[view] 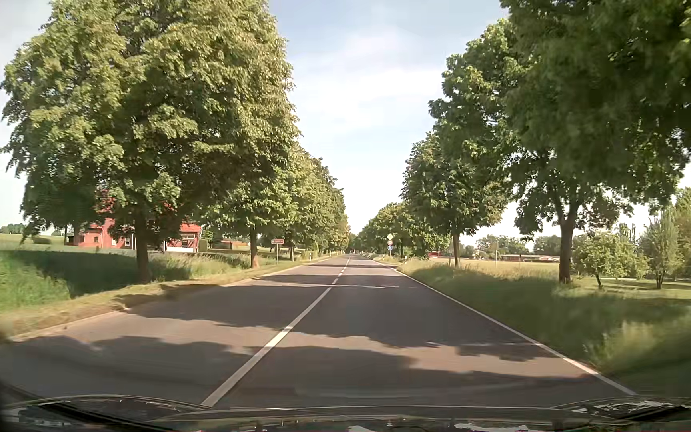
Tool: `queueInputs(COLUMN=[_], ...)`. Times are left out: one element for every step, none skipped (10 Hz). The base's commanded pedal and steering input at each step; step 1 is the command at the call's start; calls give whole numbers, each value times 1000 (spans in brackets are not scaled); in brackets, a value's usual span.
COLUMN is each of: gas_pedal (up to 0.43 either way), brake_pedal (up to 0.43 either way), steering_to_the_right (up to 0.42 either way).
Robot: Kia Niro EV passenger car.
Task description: Follow the waypoints while adhering to traffic rules and regulations
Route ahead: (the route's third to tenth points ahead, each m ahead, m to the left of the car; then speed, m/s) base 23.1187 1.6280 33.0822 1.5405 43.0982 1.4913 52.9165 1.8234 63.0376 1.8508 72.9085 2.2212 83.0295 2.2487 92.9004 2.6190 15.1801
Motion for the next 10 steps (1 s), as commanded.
queueInputs(gas_pedal=[220, 220, 220, 220, 220, 220, 220, 220, 220, 220], brake_pedal=[0, 0, 0, 0, 0, 0, 0, 0, 0, 0], steering_to_the_right=[2, 1, 0, 0, 0, 0, 0, 0, -1, -1])
